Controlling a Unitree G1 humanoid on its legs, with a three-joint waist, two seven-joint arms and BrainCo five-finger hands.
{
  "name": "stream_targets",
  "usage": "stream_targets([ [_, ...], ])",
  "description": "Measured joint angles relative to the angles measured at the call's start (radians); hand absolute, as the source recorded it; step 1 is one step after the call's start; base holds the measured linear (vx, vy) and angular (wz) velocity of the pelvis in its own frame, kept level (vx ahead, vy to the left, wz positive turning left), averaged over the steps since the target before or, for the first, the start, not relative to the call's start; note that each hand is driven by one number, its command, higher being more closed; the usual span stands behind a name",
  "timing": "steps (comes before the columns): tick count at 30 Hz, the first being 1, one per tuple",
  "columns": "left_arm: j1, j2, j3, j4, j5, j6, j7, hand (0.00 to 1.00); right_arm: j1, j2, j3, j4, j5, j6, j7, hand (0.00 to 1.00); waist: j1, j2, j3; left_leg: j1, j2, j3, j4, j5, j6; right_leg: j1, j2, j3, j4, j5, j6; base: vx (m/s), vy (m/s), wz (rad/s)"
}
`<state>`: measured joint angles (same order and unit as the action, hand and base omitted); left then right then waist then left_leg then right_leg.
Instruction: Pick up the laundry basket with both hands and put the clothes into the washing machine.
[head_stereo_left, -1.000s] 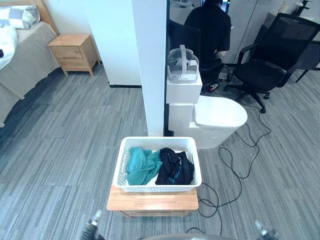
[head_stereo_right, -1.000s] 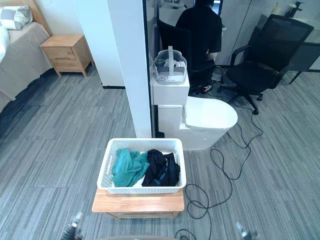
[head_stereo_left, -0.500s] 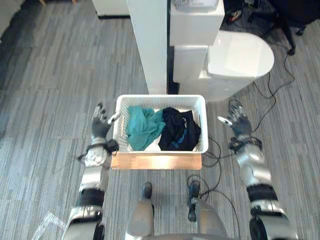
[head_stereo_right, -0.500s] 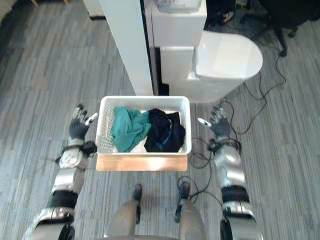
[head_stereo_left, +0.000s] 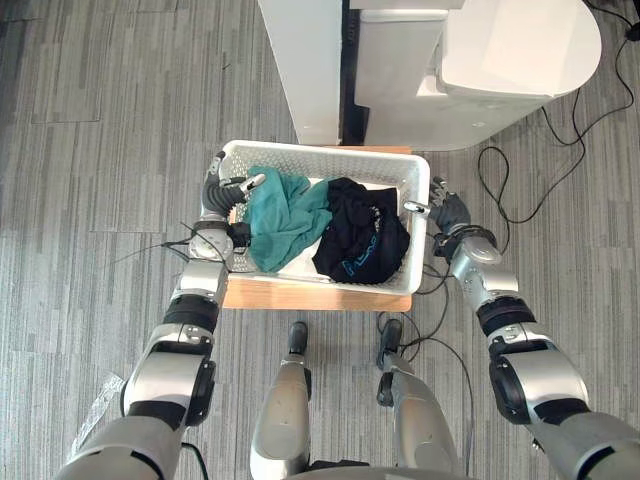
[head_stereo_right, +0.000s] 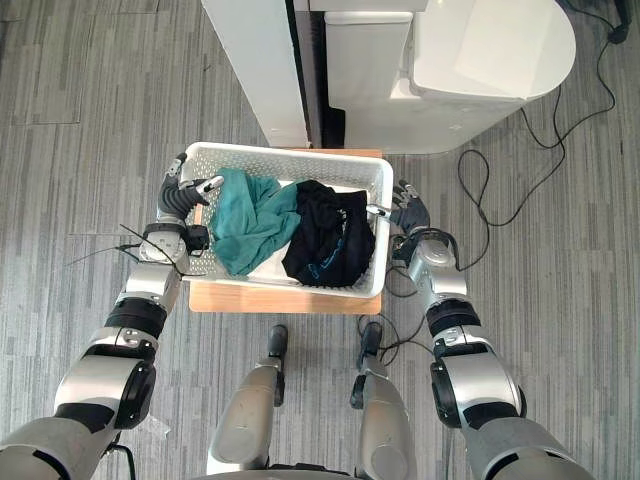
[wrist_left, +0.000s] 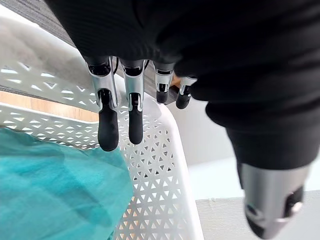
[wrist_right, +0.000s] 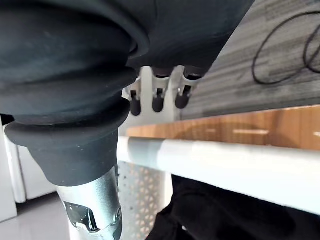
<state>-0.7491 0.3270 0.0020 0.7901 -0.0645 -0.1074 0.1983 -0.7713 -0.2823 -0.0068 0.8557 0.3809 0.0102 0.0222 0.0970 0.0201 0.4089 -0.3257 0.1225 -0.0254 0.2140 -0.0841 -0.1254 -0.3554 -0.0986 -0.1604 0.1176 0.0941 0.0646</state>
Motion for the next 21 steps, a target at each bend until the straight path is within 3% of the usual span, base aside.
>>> stream_targets([
  [12,-0.024,0.012,0.0,-0.038,0.03,0.005,0.029,0.0,-0.025,0.037,0.014,0.043,0.001,-0.007,0.002,0.0,-0.003,-0.007,0.014,-0.049,0.001,-0.011,0.0,0.005,0.008,-0.038,0.008,0.006,-0.025,0.035,0.005,-0.06,0.0,-0.01],
  [16,0.142,0.006,-0.042,-0.279,0.029,0.032,0.025,0.0,0.019,0.038,0.015,-0.011,0.001,-0.032,0.002,0.0,-0.004,-0.009,0.022,-0.056,0.0,-0.029,0.0,0.008,0.011,-0.034,0.01,0.002,-0.038,0.035,0.005,0.0,-0.007,0.06],
  [21,0.334,-0.002,-0.008,-0.67,0.086,0.043,0.056,0.0,0.099,0.038,-0.015,-0.044,0.0,-0.052,0.003,0.0,0.005,-0.009,0.025,-0.057,-0.003,-0.051,-0.006,0.02,0.007,-0.025,0.011,-0.009,-0.038,0.035,0.005,0.04,0.007,0.13],
])
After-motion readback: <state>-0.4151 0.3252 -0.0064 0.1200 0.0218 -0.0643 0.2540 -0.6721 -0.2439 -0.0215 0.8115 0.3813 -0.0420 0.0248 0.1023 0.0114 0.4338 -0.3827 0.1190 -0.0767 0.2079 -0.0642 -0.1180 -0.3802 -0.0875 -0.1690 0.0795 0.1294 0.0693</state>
